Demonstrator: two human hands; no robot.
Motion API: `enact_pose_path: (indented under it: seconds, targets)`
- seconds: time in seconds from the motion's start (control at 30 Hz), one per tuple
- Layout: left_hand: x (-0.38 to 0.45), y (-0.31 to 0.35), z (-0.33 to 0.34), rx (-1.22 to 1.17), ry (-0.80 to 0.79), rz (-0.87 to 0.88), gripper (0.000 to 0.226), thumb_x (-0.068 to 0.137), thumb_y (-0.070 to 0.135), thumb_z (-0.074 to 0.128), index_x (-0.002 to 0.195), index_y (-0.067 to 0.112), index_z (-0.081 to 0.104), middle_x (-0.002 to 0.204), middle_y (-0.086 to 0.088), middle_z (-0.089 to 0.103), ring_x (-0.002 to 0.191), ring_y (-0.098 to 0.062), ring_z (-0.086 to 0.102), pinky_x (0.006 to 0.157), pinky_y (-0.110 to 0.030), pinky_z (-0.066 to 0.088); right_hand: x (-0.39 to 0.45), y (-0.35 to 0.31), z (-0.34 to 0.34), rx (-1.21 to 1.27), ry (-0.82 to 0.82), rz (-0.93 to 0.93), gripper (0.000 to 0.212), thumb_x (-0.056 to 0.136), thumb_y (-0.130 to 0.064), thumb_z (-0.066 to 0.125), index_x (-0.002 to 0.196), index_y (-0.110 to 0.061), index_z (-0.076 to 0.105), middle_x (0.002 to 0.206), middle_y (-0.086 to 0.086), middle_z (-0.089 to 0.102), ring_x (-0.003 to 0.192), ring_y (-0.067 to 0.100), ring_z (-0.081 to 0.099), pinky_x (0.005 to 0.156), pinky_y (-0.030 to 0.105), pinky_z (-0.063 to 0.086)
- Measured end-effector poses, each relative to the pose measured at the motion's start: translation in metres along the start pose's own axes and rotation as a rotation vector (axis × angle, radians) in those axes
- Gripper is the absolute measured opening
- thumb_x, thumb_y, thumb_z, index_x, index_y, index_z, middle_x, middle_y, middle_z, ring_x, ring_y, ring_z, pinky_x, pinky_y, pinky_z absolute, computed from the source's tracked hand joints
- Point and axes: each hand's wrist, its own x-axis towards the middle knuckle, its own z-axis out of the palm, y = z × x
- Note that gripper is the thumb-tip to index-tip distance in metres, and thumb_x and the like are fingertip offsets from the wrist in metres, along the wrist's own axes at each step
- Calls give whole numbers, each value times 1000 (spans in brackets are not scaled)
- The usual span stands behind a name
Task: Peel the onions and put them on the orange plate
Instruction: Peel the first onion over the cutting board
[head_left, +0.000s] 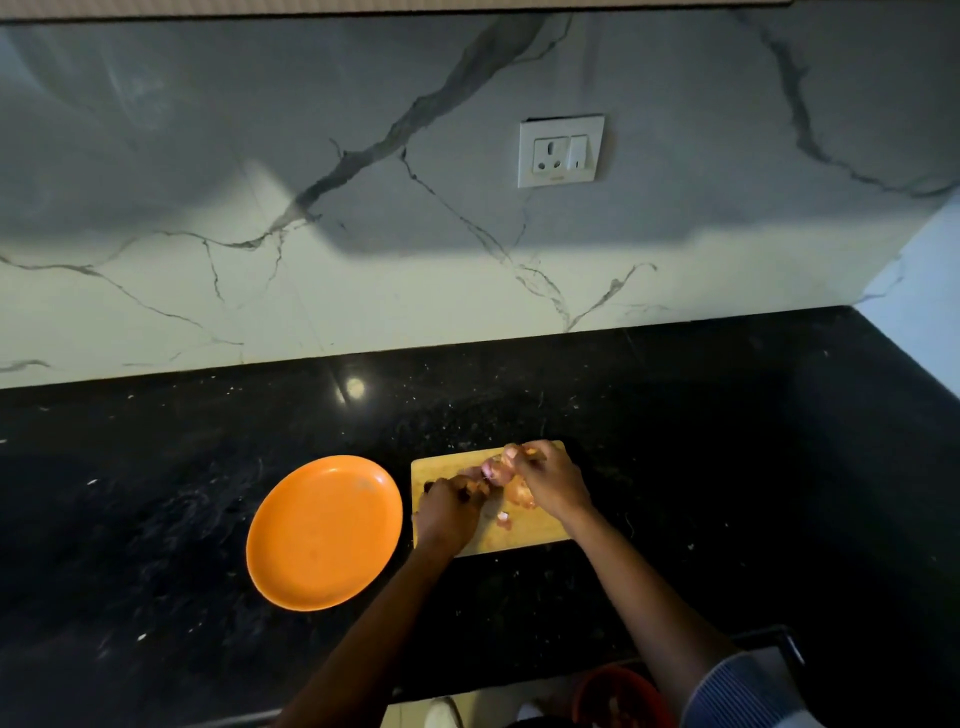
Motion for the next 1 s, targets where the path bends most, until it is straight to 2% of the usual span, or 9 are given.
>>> enact_pose_path:
  seconds: [0.1,0.2,0.37,0.5,0.57,0.63,0.8,0.9,1.0]
  targets:
    - [2,-3,0,191,-16,10,34,95,46,59,119,24,69,121,-5,67,116,-29,59,97,-44,48,-1,1,-1,28,-15,2,44,93,-53,64,124,-21,64,121,3,67,111,21,63,88,33,51]
    - [1,1,0,268,-45,38,32,96,37,58,122,20,66,125,-5,65,122,-29,54,98,-44,40,-6,7,-1,30,-31,11,48,89,-54,68,125,-22,63,121,0,66,109,19,63,87,33,52]
    - [1,-1,1,338,-92,40,36,105,37,40,124,20,65,127,-10,65,124,-31,53,104,-45,35,-13,13,-2,74,-37,-27,45,81,-42,81,116,-20,64,110,-3,67,91,8,61,67,17,45]
    - [0,-3,-2,374,-52,101,29,104,33,47,125,27,66,121,-7,68,114,-27,62,96,-38,44,-13,12,-3,62,-40,-40,40,83,-38,80,115,-20,64,109,-6,66,96,9,62,63,13,40]
    - [3,-4,-1,312,-66,94,27,101,35,53,123,30,68,118,-5,69,110,-26,65,93,-36,49,-14,10,-3,54,-48,-48,40,83,-36,80,116,-19,64,106,-8,64,94,7,60,60,8,37]
    - [4,-5,0,234,-113,94,26,97,37,60,120,30,69,116,-5,71,108,-24,66,91,-34,52,-15,9,-3,40,-46,-60,41,82,-38,81,115,-21,64,105,-8,65,93,6,59,63,11,38]
    - [6,-4,-3,194,-206,132,29,101,39,53,121,25,67,117,-5,72,109,-24,66,90,-30,49,-21,6,-2,43,-35,-87,43,79,-43,82,110,-23,61,97,-16,59,86,-3,53,65,12,38]
    - [8,-6,-7,138,-168,135,28,101,42,51,118,26,68,114,-4,74,108,-25,66,91,-32,51,-24,7,-2,52,-38,-106,39,79,-42,82,106,-24,60,96,-16,60,91,3,58,66,13,39]
    - [6,-3,-12,77,-96,125,23,103,32,49,114,24,68,110,-5,74,105,-25,66,77,-27,43,-26,6,-3,88,-39,-132,36,79,-43,82,104,-27,61,95,-17,62,88,-3,57,67,11,40]
